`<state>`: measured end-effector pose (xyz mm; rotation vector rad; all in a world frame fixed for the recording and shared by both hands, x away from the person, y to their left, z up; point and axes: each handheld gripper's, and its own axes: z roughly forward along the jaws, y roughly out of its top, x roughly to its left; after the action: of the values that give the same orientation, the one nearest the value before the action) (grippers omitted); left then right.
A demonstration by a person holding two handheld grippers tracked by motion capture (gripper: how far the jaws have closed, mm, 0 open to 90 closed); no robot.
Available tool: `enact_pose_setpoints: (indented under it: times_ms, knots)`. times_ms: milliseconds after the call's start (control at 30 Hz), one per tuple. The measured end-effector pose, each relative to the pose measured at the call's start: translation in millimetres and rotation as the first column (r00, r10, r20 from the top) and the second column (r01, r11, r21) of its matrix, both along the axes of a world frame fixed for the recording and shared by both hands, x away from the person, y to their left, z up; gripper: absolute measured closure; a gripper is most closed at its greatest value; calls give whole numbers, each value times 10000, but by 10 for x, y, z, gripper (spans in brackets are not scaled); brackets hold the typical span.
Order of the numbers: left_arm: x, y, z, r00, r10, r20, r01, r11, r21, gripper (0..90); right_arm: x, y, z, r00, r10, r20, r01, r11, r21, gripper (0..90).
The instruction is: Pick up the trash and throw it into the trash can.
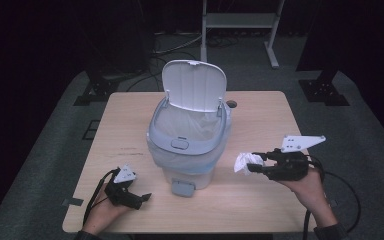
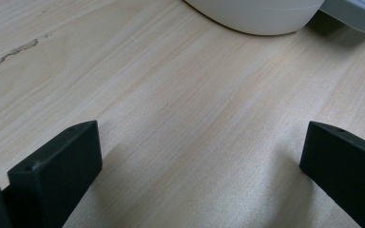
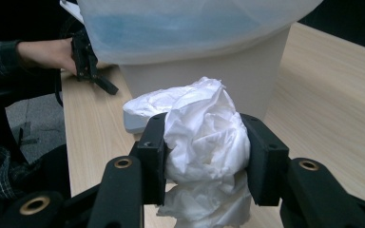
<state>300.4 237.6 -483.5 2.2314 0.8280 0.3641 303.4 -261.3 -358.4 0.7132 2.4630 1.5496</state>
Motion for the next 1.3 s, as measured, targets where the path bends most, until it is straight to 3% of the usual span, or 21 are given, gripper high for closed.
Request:
enact_pose_setpoints:
  times_ms: [833,1300]
  knots:
    - [0,0,0,10000,-1,1,1,10000,1,0,158,-82,528,9971,347,670,-413,9942,995,565]
    - [0,0,-2,10000,8,14,-8,10000,-15,0,284,125,879,9886,941,1177,-1090,9858,1278,570]
